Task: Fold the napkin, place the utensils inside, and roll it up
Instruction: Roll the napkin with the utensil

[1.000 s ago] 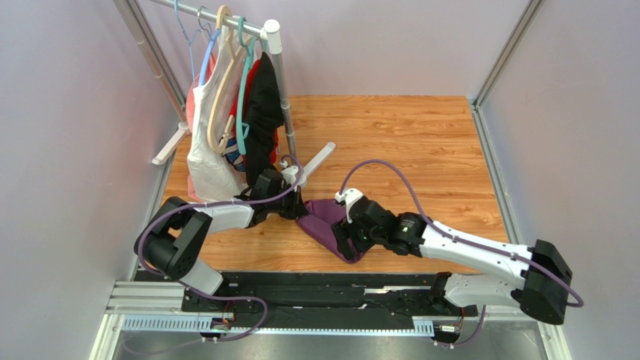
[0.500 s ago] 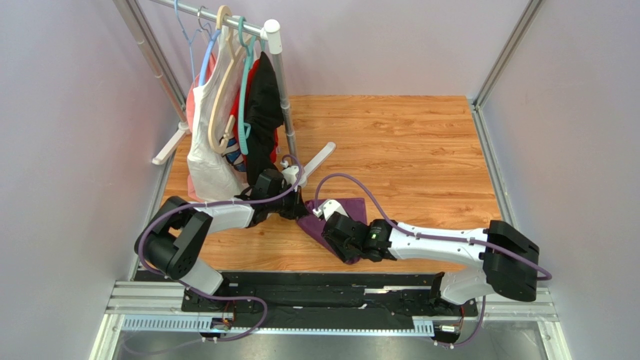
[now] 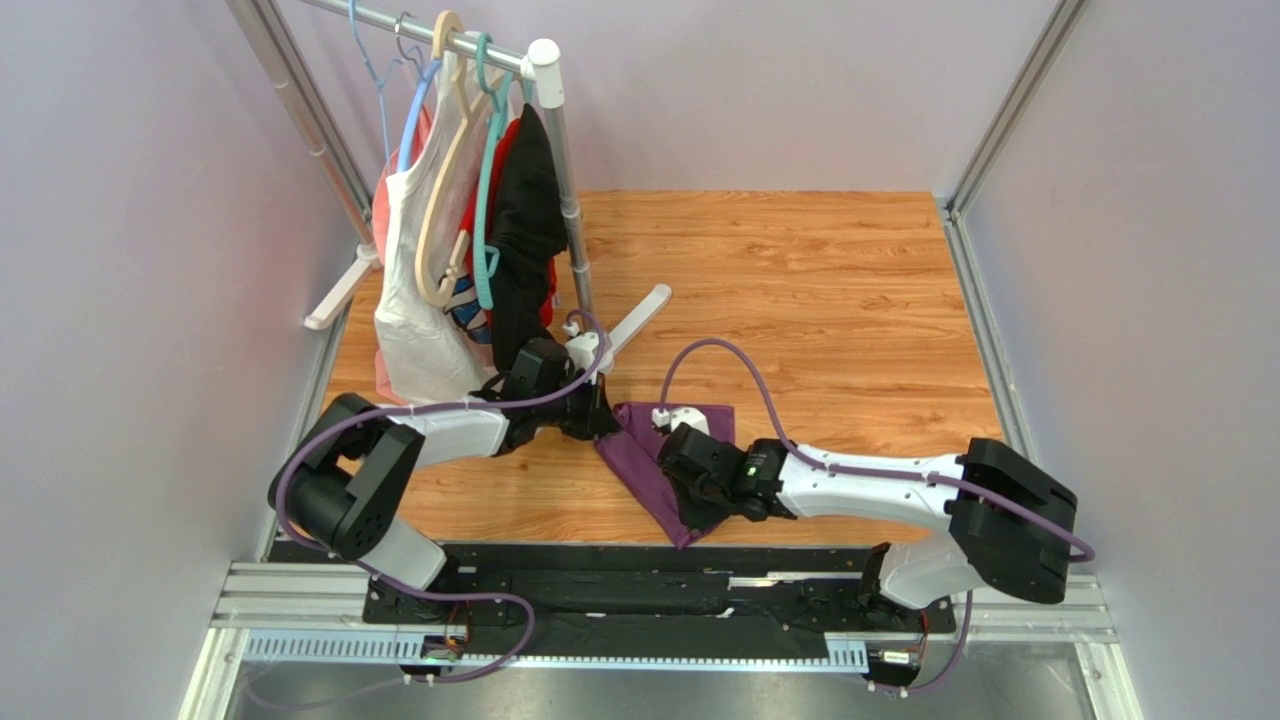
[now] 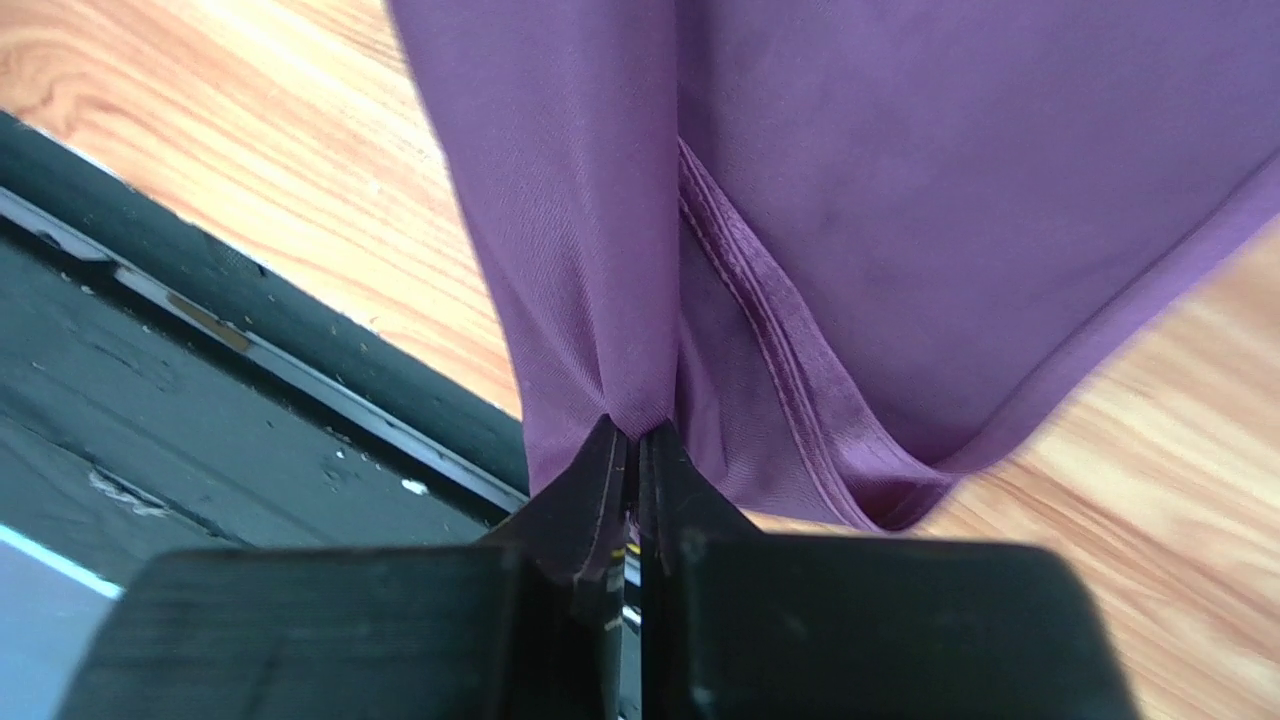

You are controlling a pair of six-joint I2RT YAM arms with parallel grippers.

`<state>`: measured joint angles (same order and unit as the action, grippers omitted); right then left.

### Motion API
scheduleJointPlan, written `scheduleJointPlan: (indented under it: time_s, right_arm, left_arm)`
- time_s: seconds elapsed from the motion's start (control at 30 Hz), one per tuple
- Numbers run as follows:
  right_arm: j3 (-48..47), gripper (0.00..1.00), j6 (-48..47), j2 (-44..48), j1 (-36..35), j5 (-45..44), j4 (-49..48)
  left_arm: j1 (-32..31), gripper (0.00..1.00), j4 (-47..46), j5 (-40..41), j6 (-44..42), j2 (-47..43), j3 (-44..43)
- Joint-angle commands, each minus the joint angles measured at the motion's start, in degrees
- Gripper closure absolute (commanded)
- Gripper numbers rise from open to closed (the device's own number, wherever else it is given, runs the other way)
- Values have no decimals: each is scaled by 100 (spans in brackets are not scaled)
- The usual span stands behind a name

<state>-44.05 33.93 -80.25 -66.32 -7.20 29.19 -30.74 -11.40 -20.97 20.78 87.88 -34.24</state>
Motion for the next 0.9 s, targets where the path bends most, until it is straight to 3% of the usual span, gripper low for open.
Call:
scheduleJointPlan:
  time_s: [0.0,0.27,0.3,0.37,0.4,0.43,0.47,0.6,0.87]
  right_arm:
    - [704,99,851,132,260,992,-562]
    - [1171,100,1098,-87,375,1098,-1117]
    - [1206,100,1124,-88,366,1055,-1126]
    - [1232,100,1116,-105,383,932,-1117]
    - [1241,100,1107,-114,410,896,-1100]
    - [1267,100,1098,-114,410,861,-1100]
    - [1276,100,1098,-123,436,852,-1108]
    - [1303,100,1063,-167,480,835,-1117]
    - [1241,100,993,-210,515,861,-1117]
  left_arm:
    - [24,100,287,322,-91,-25,75]
    - [24,100,234,261,-21,-113,75]
    - [24,96,235,243,-3,-148,49]
    - [24,79,340,286,84,-384,-4]
    - [24,56,375,321,128,-507,-4]
    - [24,49,471,435,189,-787,-4]
    - [24,33,524,488,216,-937,5]
    - [24,10,901,682,339,-1606,93]
    - [-11,9,1193,919,1235,-2476,865]
